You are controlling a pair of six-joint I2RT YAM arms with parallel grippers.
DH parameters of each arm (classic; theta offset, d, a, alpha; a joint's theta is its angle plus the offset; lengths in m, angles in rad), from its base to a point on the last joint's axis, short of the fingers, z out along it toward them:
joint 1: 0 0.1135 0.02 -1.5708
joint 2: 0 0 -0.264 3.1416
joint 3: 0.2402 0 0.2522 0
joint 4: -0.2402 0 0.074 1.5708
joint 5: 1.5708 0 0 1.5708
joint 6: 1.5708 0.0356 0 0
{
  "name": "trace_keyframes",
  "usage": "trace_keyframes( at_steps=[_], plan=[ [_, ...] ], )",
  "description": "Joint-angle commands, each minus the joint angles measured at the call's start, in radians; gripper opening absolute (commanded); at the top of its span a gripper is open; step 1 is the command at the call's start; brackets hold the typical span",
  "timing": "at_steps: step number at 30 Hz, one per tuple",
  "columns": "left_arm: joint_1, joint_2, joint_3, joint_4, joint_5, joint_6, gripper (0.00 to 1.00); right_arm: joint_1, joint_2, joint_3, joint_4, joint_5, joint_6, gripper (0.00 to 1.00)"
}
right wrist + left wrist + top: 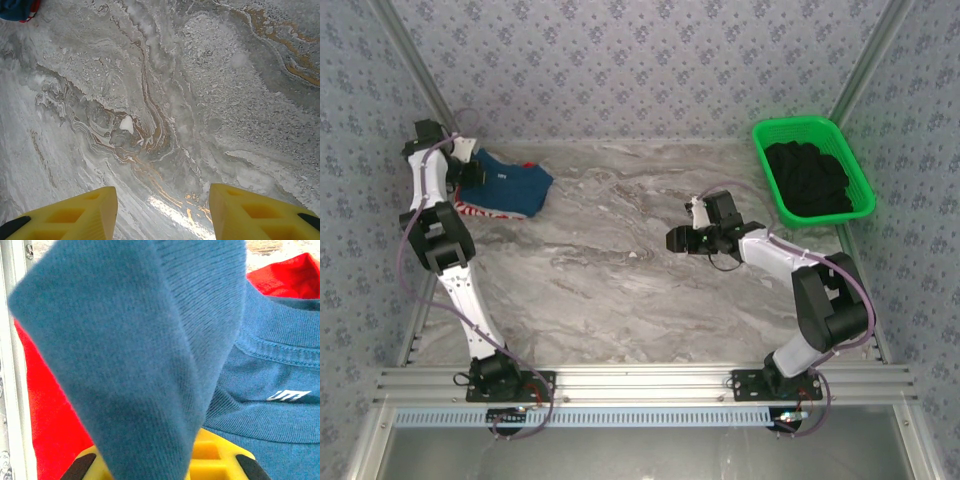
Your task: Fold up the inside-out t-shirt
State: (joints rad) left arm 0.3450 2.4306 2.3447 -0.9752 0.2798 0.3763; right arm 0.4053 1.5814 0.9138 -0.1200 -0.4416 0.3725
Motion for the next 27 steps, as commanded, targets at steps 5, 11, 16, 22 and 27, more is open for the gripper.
trace_keyframes(
  at_steps=[5, 11, 16, 22, 27],
  plan=[
    [0.002, 0.039, 0.038, 0.04, -0.09, -0.064, 0.07, 0.015, 0.018, 0.036, -0.047, 0.018, -0.024, 0.53],
    [-0.01, -0.005, 0.032, 0.023, -0.176, -0.141, 0.49, 0.016, -0.016, 0.037, -0.074, 0.033, -0.035, 0.53],
    [-0.033, -0.107, -0.042, 0.051, -0.334, -0.226, 0.7, 0.015, -0.062, 0.042, -0.11, 0.056, -0.048, 0.53],
    [-0.055, -0.309, -0.224, 0.128, -0.448, -0.36, 0.79, 0.008, -0.135, 0.047, -0.173, 0.117, -0.079, 0.53],
    [-0.1, -0.574, -0.519, 0.277, -0.406, -0.446, 0.81, -0.013, -0.222, 0.048, -0.225, 0.251, -0.134, 0.56]
  ],
)
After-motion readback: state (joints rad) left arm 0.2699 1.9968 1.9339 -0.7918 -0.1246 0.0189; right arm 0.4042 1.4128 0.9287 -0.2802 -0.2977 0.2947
